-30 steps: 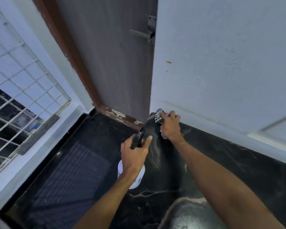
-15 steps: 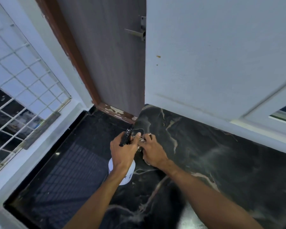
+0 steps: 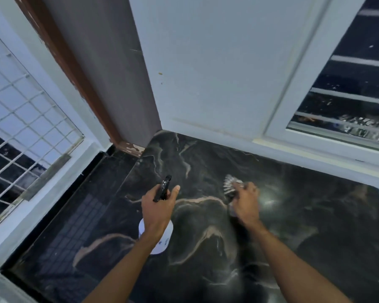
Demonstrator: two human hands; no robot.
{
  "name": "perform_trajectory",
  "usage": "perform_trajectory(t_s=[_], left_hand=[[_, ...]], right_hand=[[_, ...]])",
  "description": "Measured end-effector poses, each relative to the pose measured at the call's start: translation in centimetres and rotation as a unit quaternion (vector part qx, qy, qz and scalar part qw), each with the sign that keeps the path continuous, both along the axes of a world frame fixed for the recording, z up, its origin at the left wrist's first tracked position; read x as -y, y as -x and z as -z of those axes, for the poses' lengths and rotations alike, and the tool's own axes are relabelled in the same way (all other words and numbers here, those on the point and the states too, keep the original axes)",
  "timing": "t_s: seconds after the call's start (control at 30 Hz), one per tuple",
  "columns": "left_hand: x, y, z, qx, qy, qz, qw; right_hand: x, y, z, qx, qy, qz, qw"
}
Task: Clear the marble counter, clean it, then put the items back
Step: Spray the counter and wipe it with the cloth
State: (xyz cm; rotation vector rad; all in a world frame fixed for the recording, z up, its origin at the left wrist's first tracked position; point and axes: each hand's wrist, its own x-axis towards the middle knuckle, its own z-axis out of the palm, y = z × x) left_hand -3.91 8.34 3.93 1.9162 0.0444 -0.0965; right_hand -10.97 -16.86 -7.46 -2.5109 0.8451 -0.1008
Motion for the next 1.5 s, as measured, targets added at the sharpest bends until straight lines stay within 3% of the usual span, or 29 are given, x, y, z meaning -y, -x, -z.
perform_trajectory(t_s=[0.13, 0.3, 0.7, 0.9, 1.03, 1.1, 1.17, 1.23, 1.3, 1.4, 1.5], left_hand=[[1.9, 3.4, -0.3, -0.004, 0.006, -0.008, 1.0], [3.3, 4.5, 0.0, -0.008, 0.004, -0.005, 1.0], [-4.7, -6.5, 1.6, -0.031, -0.014, -0.023, 0.999], [-13.7, -12.9, 2.1, -0.016, -0.026, -0.077, 0.997], [-18.0, -14.0, 2.1, -0.016, -0.027, -0.114, 0.993], [-19.2, -13.8, 2.1, -0.028, -0.023, -0.116, 0.993], [-19.6, -13.2, 2.1, -0.028, -0.025, -0.11, 0.993], [-19.4, -12.4, 1.8, -0.022, -0.029, -0.113, 0.993], [-18.9, -11.3, 1.5, -0.015, -0.02, -0.111, 0.994], [-17.8, -9.2, 1.6, -0.007, -0.018, -0.095, 0.995], [-16.9, -6.6, 1.6, -0.015, -0.01, -0.098, 0.995]], right_hand=[[7.2, 5.4, -1.0, -0.03, -0.028, 0.179, 0.983], [7.5, 4.6, -0.8, -0.046, -0.026, 0.246, 0.968], [-4.8, -13.2, -1.3, -0.024, -0.041, 0.12, 0.992], [-18.1, -23.8, -1.2, -0.012, -0.013, -0.055, 0.998], [-26.9, -25.4, -0.7, -0.022, -0.008, -0.248, 0.969], [-30.3, -24.1, -0.5, -0.014, -0.059, -0.375, 0.925], [-31.6, -22.1, -0.7, 0.007, -0.101, -0.441, 0.892], [-29.8, -20.9, -1.3, 0.047, -0.109, -0.413, 0.903], [-25.3, -20.5, -1.6, 0.071, -0.082, -0.326, 0.939], [-17.4, -19.8, -0.6, 0.029, -0.009, -0.192, 0.981], [-17.5, -17.6, 0.5, -0.011, 0.026, -0.224, 0.974]])
